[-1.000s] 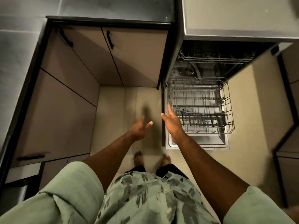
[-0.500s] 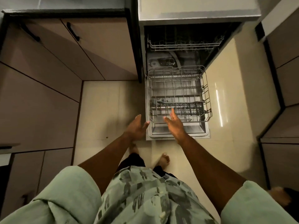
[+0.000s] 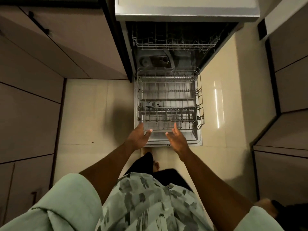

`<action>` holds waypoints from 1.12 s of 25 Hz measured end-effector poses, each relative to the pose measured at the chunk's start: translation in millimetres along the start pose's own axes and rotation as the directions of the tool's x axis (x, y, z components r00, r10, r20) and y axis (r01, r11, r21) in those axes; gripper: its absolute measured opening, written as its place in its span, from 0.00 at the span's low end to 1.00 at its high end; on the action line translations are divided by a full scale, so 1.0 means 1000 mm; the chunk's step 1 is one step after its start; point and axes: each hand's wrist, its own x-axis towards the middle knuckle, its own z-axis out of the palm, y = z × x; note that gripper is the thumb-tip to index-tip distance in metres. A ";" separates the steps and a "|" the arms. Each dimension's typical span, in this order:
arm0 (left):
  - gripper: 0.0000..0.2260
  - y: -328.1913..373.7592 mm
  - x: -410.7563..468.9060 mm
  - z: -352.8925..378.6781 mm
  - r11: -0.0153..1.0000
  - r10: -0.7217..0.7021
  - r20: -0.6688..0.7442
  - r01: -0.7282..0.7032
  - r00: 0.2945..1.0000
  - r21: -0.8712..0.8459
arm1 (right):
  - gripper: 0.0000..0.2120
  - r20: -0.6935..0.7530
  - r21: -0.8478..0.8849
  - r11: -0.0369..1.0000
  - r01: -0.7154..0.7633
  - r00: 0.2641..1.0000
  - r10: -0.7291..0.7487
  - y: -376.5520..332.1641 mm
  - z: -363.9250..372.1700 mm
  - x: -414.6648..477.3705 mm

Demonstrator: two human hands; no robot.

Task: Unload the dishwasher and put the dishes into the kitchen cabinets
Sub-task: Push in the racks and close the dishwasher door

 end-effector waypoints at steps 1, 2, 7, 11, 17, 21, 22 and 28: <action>0.28 0.006 0.010 0.004 1.000 -0.005 0.015 0.005 1.000 -0.004 | 0.35 -0.012 -0.013 1.000 -0.007 1.000 0.007 0.000 -0.010 0.008; 0.29 0.009 0.020 0.009 1.000 -0.012 0.031 0.012 0.999 0.001 | 0.35 -0.025 -0.017 1.000 -0.014 1.000 0.014 0.000 -0.020 0.015; 0.33 0.024 0.061 0.035 0.994 -0.083 0.060 0.078 0.995 0.078 | 0.35 -0.018 -0.037 0.994 -0.100 0.995 0.100 0.010 -0.063 0.057; 0.33 0.040 0.091 0.055 0.983 -0.168 -0.032 0.170 0.985 0.068 | 0.31 0.063 -0.287 0.953 -0.095 0.991 0.118 0.013 -0.090 0.097; 0.27 0.042 0.145 0.093 0.978 -0.108 -0.017 0.109 0.994 0.177 | 0.29 0.169 -0.772 0.623 0.125 0.986 0.011 0.030 -0.134 0.163; 0.23 0.013 0.207 0.119 0.958 -0.028 0.026 0.019 0.999 0.285 | 0.25 0.270 -0.910 0.314 0.270 0.962 -0.045 0.057 -0.137 0.229; 0.22 0.000 0.225 0.128 0.952 0.003 0.053 -0.019 0.999 0.306 | 0.26 0.297 -0.913 0.287 0.290 0.955 -0.023 0.070 -0.132 0.247; 0.29 -0.061 0.305 0.177 0.886 0.088 0.070 -0.110 0.994 0.451 | 0.29 0.368 -0.910 0.189 0.369 0.929 -0.039 0.154 -0.100 0.327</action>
